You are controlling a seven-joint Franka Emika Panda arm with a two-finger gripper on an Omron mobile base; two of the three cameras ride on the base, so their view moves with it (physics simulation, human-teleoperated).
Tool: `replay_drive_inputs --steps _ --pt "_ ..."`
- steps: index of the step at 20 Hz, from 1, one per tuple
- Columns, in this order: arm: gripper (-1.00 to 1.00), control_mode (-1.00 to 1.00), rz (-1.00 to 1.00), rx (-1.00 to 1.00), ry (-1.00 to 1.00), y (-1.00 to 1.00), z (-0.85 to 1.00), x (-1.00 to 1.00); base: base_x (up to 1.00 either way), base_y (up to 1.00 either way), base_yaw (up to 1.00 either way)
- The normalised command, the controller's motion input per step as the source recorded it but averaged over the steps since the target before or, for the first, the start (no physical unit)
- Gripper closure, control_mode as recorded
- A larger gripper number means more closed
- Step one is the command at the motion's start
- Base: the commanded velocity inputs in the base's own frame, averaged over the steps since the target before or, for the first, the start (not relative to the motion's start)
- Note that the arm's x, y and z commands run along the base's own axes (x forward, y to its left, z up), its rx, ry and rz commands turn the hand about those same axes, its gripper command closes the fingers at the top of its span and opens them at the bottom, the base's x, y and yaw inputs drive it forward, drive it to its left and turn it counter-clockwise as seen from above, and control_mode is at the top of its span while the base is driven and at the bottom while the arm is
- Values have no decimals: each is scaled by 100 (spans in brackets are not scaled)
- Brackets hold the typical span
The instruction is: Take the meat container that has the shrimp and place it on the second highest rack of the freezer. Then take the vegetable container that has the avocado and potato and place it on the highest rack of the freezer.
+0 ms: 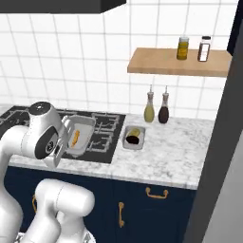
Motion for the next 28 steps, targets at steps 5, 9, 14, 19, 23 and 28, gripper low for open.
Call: replay_drive_inputs --steps 5,9,14,19,23,28 --pt "100 100 0 0 0 0 0 0 0 100 -25" --pt "100 100 0 0 0 0 0 0 -18 97 -34" --pt "100 100 0 0 0 0 0 0 -44 22 -63" --pt "100 100 0 0 0 0 0 0 -52 11 -88" --pt "100 100 0 0 0 0 0 0 -75 20 -87" --pt "100 100 0 0 0 0 0 0 -92 3 -80"
